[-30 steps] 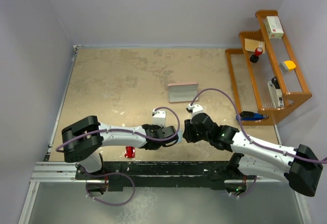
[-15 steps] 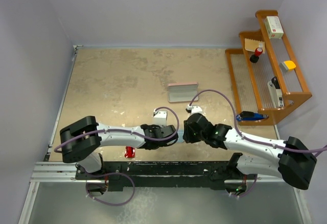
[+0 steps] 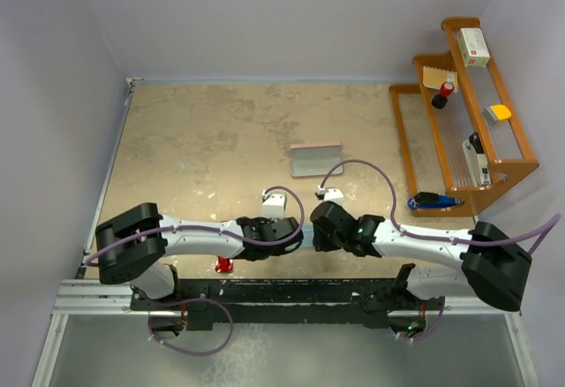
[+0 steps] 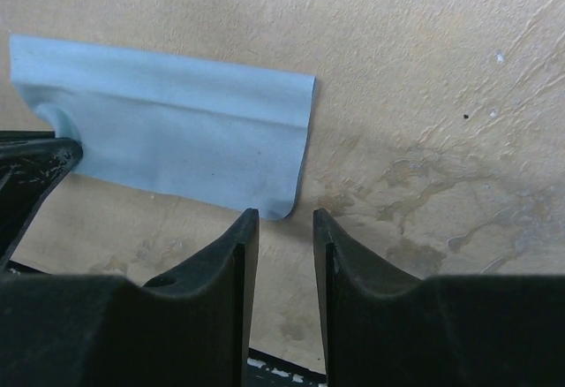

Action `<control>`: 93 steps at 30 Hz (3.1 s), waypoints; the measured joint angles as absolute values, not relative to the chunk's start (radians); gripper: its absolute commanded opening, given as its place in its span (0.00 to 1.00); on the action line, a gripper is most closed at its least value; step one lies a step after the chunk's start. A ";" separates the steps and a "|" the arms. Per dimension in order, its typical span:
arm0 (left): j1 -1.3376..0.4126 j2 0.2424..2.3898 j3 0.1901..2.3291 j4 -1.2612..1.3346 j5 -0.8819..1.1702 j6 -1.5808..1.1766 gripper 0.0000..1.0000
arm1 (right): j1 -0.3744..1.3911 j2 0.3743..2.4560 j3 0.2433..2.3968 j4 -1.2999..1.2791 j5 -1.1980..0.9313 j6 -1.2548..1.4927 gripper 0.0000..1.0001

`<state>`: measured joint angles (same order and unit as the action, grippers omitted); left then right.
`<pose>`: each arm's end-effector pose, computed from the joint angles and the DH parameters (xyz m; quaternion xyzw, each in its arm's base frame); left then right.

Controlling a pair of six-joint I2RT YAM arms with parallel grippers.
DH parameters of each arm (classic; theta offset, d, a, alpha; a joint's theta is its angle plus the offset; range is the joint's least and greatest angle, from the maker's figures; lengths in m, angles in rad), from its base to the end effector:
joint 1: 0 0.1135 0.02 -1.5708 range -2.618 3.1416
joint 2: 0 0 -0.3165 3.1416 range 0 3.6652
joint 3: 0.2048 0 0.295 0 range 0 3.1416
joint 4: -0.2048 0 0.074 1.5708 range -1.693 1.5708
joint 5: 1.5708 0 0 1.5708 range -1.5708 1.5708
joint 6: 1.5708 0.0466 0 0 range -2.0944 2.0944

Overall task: Organize the sunglasses
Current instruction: Adjust the glasses cleaning cloth at the center of the board, then pick up the glasses cleaning cloth from the center of the board.

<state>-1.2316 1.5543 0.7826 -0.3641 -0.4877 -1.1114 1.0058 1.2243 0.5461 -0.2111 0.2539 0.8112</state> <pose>0.1245 -0.2871 0.1671 0.0049 0.9490 -0.1013 0.2986 0.1438 0.2050 0.1842 -0.0487 0.9346 0.1880 0.2980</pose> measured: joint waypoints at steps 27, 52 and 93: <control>-1.232 1.525 0.752 -0.345 -0.466 -1.104 0.00 | 1.043 1.312 0.576 -0.189 0.306 0.857 0.32; -1.232 1.524 0.750 -0.343 -0.464 -1.104 0.00 | 1.082 1.361 0.616 -0.218 0.360 0.873 0.23; -1.232 1.452 0.665 -0.267 -0.451 -1.108 0.00 | 1.127 1.403 0.646 -0.231 0.402 0.920 0.11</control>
